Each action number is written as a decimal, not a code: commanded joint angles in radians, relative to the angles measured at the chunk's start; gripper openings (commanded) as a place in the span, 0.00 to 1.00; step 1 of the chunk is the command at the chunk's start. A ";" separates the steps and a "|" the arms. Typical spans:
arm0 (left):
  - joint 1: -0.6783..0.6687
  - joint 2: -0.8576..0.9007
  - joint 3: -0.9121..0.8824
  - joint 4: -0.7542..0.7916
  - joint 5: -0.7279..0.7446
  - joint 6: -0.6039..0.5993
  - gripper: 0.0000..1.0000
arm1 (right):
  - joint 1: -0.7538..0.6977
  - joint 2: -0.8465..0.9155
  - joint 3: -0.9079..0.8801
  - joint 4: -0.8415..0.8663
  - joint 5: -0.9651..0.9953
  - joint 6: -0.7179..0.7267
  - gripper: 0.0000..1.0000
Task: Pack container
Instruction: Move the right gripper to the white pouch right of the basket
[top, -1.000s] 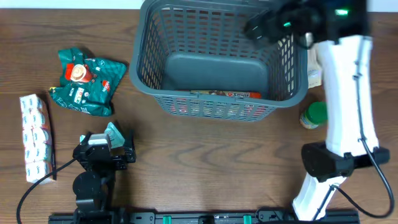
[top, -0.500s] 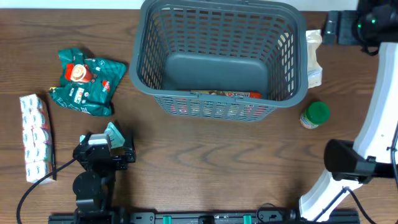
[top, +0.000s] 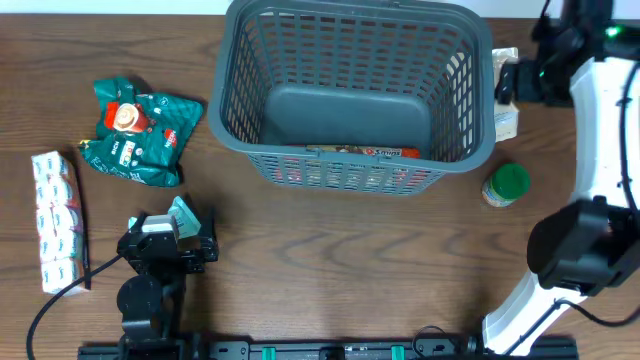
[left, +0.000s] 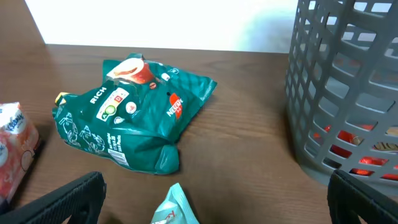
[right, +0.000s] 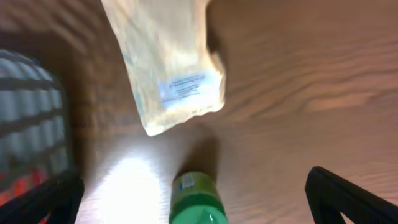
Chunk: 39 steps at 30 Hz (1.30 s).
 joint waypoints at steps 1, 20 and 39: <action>0.004 -0.006 -0.023 -0.009 0.011 0.010 0.99 | -0.024 0.002 -0.123 0.063 -0.015 -0.019 0.99; 0.004 -0.006 -0.023 -0.009 0.011 0.010 0.99 | -0.091 0.004 -0.295 0.387 -0.161 -0.206 0.99; 0.004 -0.006 -0.023 -0.009 0.011 0.010 0.99 | -0.061 0.104 -0.131 0.320 -0.156 -0.116 0.99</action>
